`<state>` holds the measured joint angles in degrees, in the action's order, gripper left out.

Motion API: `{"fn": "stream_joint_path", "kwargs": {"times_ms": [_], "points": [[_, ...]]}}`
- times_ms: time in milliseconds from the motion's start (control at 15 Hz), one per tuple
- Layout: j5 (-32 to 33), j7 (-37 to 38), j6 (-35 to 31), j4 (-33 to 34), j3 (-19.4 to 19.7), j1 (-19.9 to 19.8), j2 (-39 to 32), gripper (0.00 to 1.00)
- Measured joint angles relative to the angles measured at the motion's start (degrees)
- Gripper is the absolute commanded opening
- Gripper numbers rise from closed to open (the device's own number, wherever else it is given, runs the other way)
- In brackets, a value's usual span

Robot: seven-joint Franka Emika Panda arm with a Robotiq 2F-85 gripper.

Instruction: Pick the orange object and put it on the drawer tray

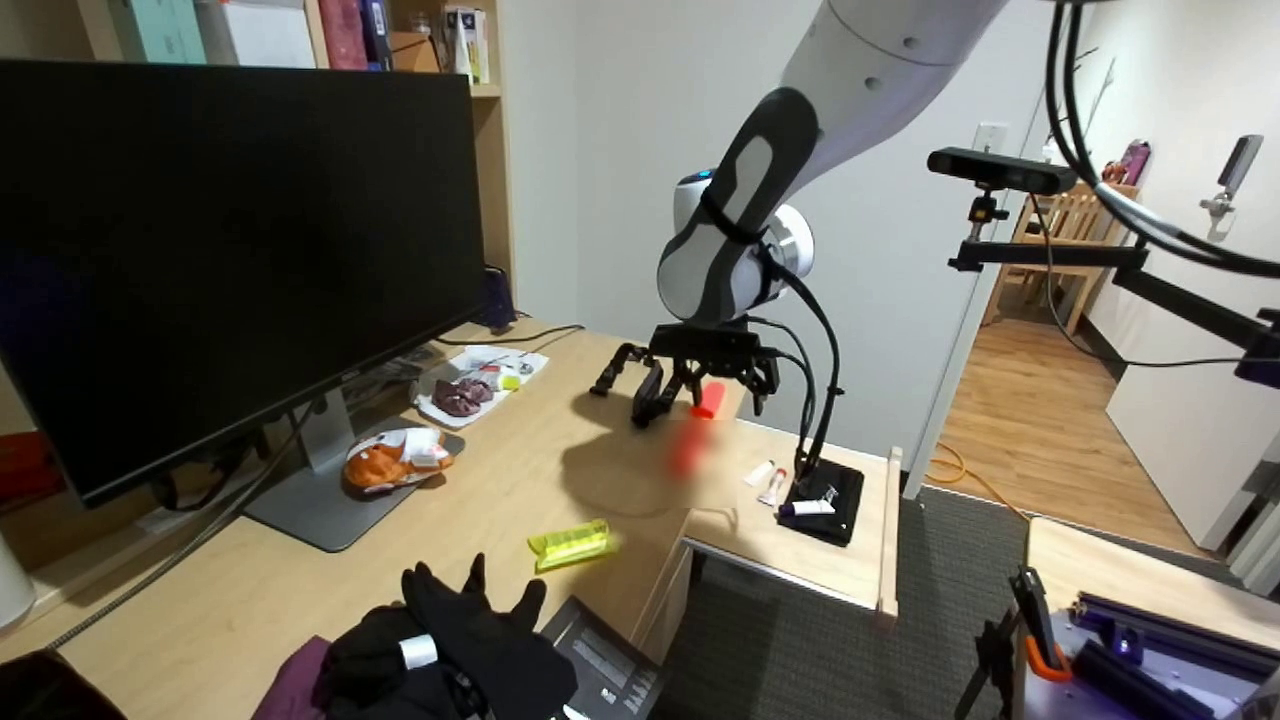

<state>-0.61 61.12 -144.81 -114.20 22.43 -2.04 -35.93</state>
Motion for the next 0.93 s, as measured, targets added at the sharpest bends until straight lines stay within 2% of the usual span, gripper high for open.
{"fn": "stream_joint_path", "kwargs": {"times_ms": [267,933], "points": [[0.0,-0.2,-0.2,0.1,-0.5,-0.4,-0.1,1.00],[-4.4,-8.1,-4.5,2.1,-7.0,-7.7,-5.4,1.00]]}}
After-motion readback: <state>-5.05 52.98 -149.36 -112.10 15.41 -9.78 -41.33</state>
